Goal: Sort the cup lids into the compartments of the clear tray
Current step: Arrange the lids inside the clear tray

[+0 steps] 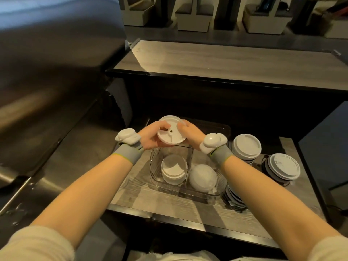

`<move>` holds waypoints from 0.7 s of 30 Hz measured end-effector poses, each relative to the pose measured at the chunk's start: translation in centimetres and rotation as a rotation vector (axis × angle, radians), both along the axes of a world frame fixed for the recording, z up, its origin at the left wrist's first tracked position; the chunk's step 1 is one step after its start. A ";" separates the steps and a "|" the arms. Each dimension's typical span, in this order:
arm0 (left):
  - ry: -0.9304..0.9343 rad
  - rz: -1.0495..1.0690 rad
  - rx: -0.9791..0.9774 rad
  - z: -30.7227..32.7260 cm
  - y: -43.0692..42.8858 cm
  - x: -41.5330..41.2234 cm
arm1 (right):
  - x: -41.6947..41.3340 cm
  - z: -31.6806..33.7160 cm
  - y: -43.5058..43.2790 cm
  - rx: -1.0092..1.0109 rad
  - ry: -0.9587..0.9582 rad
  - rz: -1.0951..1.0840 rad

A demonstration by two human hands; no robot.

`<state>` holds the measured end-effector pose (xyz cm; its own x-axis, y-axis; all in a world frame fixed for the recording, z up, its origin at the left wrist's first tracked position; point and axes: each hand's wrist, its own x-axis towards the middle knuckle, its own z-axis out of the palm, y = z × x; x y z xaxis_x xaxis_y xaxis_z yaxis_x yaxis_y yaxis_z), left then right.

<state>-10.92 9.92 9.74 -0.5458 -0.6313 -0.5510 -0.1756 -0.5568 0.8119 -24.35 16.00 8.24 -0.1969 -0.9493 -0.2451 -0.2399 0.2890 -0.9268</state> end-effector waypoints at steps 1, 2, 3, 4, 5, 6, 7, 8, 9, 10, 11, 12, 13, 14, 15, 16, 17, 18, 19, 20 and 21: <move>0.014 -0.025 -0.017 -0.2 -0.1 0.2 | 0.0 -0.2 0.1 -0.010 -0.004 -0.021; 0.004 -0.068 -0.069 -0.4 -0.1 0.3 | -0.1 -0.4 0.2 -0.024 0.001 -0.025; -0.042 -0.137 -0.173 -0.7 -0.2 0.6 | -0.3 -0.5 0.5 -0.046 0.022 -0.004; -0.127 -0.224 -0.331 -1.1 -0.1 0.9 | -0.5 -0.6 0.7 -0.076 0.056 0.034; -0.245 -0.303 -0.531 -1.5 -0.1 1.2 | -0.9 -0.7 1.0 -0.101 0.095 0.076; -0.357 -0.362 -0.736 -1.9 -0.1 1.5 | -1.1 -0.7 1.2 -0.116 0.138 0.116; -0.439 -0.408 -0.908 -2.4 0.0 1.8 | -1.3 -0.8 1.5 -0.125 0.198 0.160; -0.483 -0.451 -1.031 -2.8 0.1 1.9 | -1.4 -0.9 1.7 -0.140 0.288 0.213; -0.517 -0.495 -1.128 -3.2 0.4 2.1 | -1.5 -1.0 2.0 -0.163 0.419 0.278; -0.573 -0.546 -1.238 -3.5 0.6 2.2 | -1.5 -1.3 2.3 -0.187 0.575 0.347; -0.653 -0.596 -1.366 -3.8 0.8 2.2 | -1.5 -1.7 2.7 -0.204 0.726 0.406; -0.722 -0.633 -1.482 -4.1 1.1 2.2 | -1.4 -2.2 3.0 -0.219 0.848 0.442; -0.761 -0.656 -1.566 -4.3 1.3 2.3 | -1.3 -2.5 3.4 -0.250 0.941 0.459; -0.778 -0.676 -1.622 -4.5 1.5 2.2 | -1.1 -2.9 3.6 -0.299 1.016 0.472; -0.782 -0.693 -1.659 -4.8 1.8 2.2 | -1.0 -3.3 3.7 -0.349 1.081 0.487; -0.797 -0.711 -1.686 -5.2 2.0 2.2 | -0.8 -3.5 3.7 -0.381 1.136 0.511; -0.841 -0.737 -1.710 -5.6 2.3 2.3 | -0.6 -3.8 3.6 -0.383 1.183 0.549; -0.910 -0.780 -1.727 -6.0 2.5 2.3 | -0.4 -3.9 3.4 -0.358 1.221 0.594; -0.974 -0.819 -1.737 -6.2 2.7 2.3 | -0.3 -4.0 3.3 -0.314 1.246 0.636; -1.028 -0.847 -1.744 -6.4 2.8 2.3 | -0.4 -4.2 3.2 -0.275 1.248 0.662; -1.065 -0.871 -1.750 -6.2 2.8 2.0 | -0.6 -4.2 3.3 -0.256 1.231 0.676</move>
